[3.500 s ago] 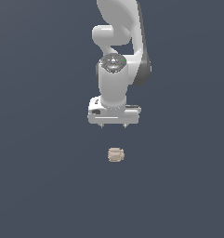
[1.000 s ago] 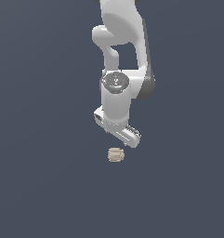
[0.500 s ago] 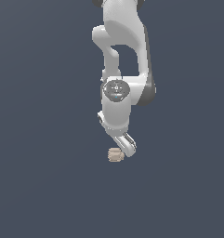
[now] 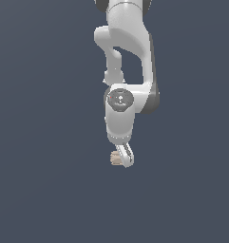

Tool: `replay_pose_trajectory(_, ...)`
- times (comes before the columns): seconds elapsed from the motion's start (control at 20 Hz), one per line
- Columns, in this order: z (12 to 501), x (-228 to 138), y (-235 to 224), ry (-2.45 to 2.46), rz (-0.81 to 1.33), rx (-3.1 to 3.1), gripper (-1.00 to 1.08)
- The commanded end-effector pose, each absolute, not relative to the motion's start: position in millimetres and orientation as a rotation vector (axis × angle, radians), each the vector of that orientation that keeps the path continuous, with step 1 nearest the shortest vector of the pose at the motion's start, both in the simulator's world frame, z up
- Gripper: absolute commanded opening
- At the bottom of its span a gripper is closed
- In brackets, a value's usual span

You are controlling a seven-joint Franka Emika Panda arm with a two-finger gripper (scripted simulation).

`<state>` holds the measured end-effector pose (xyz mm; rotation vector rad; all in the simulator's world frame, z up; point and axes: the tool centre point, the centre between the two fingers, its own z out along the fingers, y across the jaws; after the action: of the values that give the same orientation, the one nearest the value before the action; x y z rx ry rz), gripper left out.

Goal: Pick up the object and move it to a goal position.

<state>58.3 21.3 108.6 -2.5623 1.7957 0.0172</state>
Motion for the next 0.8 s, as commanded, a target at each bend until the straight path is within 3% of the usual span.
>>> replay_pose_trajectory(0.0, 105.0, 61.2, 21.5, 1.883, 0.015, -2.503, 1.0)
replay_pose_trajectory(0.75, 92.3, 70.9, 22.6, 2.163, 0.001, -2.278, 1.0)
